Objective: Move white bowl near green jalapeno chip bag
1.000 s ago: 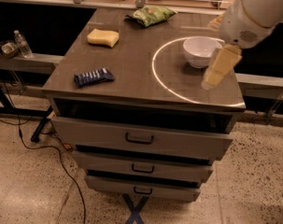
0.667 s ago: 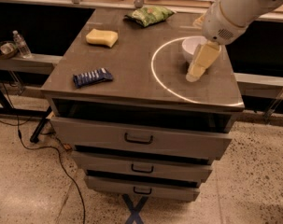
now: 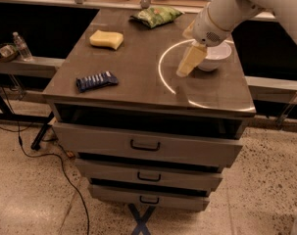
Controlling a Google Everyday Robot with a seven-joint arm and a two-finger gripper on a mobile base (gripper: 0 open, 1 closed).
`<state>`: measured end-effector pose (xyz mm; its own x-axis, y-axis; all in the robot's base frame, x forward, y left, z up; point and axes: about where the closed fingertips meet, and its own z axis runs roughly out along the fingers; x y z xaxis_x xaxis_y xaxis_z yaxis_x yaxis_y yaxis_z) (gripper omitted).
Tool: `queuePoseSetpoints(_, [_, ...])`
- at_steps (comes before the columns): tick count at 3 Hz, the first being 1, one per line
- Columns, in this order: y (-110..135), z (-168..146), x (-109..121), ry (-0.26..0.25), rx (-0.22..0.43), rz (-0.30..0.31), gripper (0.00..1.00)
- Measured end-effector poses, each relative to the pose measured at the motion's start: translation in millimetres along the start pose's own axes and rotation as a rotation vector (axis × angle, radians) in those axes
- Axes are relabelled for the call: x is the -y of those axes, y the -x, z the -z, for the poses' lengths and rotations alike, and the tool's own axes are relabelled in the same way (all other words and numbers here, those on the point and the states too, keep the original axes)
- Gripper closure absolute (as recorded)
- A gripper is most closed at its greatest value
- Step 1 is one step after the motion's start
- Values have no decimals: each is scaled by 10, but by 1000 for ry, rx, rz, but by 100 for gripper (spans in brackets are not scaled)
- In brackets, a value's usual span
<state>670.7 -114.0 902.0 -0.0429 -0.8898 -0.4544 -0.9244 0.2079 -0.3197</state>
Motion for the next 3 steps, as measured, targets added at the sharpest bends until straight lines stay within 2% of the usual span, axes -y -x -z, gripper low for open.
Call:
queuePoseSetpoints(1, [45,-99,8,12,5,6,46])
queuePoseSetpoints(2, [-50,-150,25,9,-14,-15,69])
queuePoseSetpoints(3, [-93,-35,110,-6,-10,-26,74])
